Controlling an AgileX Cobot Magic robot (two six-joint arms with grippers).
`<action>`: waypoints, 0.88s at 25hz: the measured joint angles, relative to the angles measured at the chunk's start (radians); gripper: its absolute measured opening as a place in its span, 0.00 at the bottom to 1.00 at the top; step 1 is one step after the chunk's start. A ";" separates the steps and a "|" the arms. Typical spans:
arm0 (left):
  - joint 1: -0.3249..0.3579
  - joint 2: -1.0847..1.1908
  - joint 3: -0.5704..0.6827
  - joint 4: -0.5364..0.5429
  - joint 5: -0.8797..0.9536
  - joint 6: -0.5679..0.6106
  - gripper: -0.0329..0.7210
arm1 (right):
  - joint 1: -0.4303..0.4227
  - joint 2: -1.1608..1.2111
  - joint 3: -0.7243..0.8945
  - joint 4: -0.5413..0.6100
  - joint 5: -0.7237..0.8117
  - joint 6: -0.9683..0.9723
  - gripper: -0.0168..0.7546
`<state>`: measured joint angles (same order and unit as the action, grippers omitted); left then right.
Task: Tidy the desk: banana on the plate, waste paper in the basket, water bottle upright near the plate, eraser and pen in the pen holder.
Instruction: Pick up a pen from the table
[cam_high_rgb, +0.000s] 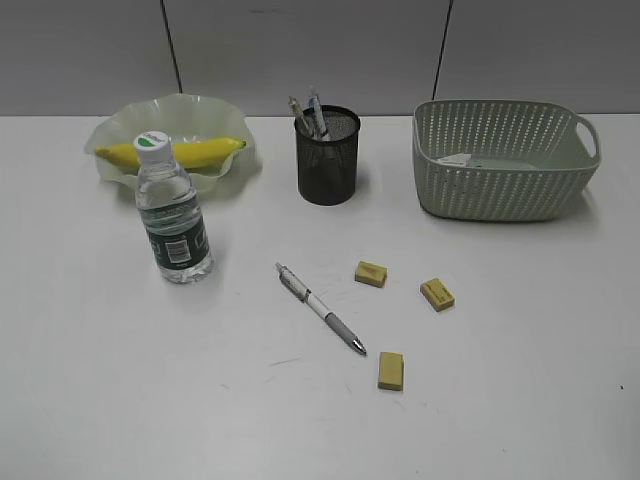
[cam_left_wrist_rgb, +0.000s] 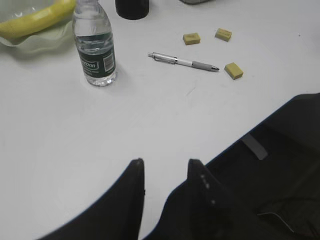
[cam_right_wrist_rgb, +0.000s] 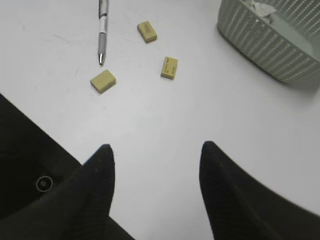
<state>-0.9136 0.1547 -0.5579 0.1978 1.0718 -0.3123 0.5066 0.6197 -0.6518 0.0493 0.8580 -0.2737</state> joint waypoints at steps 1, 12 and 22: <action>0.000 -0.015 0.002 0.008 -0.002 0.000 0.34 | 0.000 0.060 -0.024 0.011 -0.005 -0.009 0.59; 0.000 -0.095 0.019 0.035 0.000 0.002 0.34 | 0.078 0.720 -0.453 0.014 -0.016 -0.025 0.59; 0.000 -0.161 0.019 0.012 -0.001 0.037 0.34 | 0.239 1.187 -0.806 -0.032 0.069 0.018 0.59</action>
<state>-0.9136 -0.0062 -0.5393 0.2103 1.0712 -0.2753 0.7459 1.8070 -1.4574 0.0178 0.9271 -0.2554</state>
